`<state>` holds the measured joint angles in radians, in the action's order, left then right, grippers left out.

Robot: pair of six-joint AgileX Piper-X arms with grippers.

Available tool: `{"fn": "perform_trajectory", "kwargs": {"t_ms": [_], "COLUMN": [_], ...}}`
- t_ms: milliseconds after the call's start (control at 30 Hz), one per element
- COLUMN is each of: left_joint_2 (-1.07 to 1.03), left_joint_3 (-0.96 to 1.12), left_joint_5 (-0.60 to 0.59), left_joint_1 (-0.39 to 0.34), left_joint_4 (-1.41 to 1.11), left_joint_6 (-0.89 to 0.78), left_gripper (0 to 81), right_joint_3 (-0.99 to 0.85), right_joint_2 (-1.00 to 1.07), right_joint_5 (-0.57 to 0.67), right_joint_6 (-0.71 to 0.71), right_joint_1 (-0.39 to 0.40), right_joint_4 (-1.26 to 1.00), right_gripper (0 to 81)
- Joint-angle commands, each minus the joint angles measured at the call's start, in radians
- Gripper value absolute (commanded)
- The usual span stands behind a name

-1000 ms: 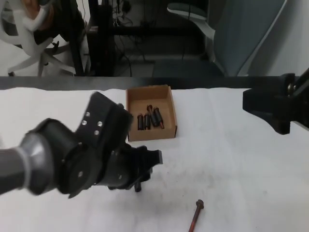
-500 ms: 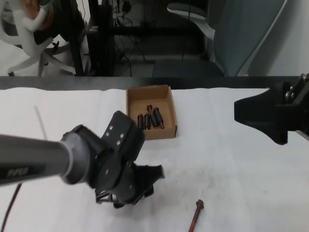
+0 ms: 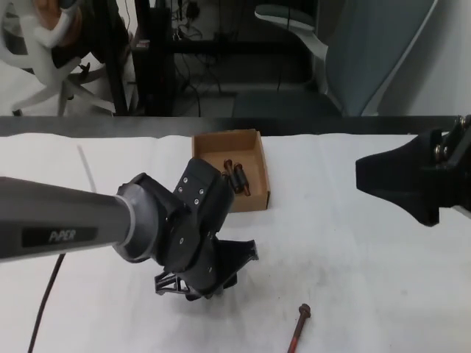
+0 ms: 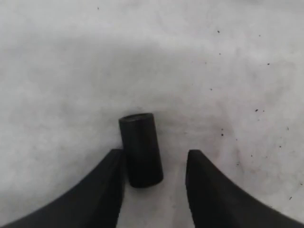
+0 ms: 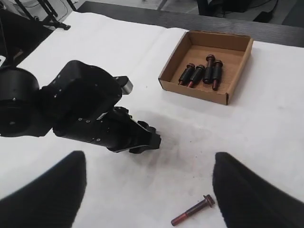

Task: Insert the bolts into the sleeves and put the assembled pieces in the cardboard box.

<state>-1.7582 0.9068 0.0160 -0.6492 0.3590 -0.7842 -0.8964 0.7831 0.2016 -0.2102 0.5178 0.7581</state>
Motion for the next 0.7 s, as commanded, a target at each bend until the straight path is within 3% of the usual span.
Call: {"fn": "perform_trajectory", "kwargs": {"t_ms": [0, 67, 100, 333, 467, 667], "left_joint_2": [-0.038, -0.038, -0.038, -0.035, 0.023, 0.276], "left_joint_3": [-0.012, -0.012, -0.012, -0.012, -0.014, -0.04], "left_joint_5": [0.044, 0.056, 0.058, 0.069, 0.071, 0.176], "left_joint_1": [0.021, 0.026, 0.03, 0.034, 0.021, 0.009], "left_joint_4": [0.049, 0.049, 0.049, 0.034, 0.025, -0.01], "left_joint_6": [0.006, 0.006, 0.008, 0.09, 0.184, 0.323], "left_gripper": [36.1, 16.5, 2.4, 1.8, 1.8, 1.8], "right_joint_3": [0.001, 0.001, 0.001, 0.012, 0.083, 0.272], "right_joint_2": [0.0, 0.0, 0.0, 0.0, 0.0, -0.005], "right_joint_5": [0.006, 0.006, 0.006, 0.006, -0.043, -0.101], "right_joint_6": [0.011, 0.011, 0.011, -0.001, -0.119, -0.337], "right_joint_1": [0.001, 0.001, 0.001, 0.001, 0.001, 0.054], "right_joint_4": [0.006, 0.009, 0.012, 0.054, 0.087, -0.001], "right_gripper": [70.0, 70.0, 70.0, 70.0, 70.0, 59.4]}}
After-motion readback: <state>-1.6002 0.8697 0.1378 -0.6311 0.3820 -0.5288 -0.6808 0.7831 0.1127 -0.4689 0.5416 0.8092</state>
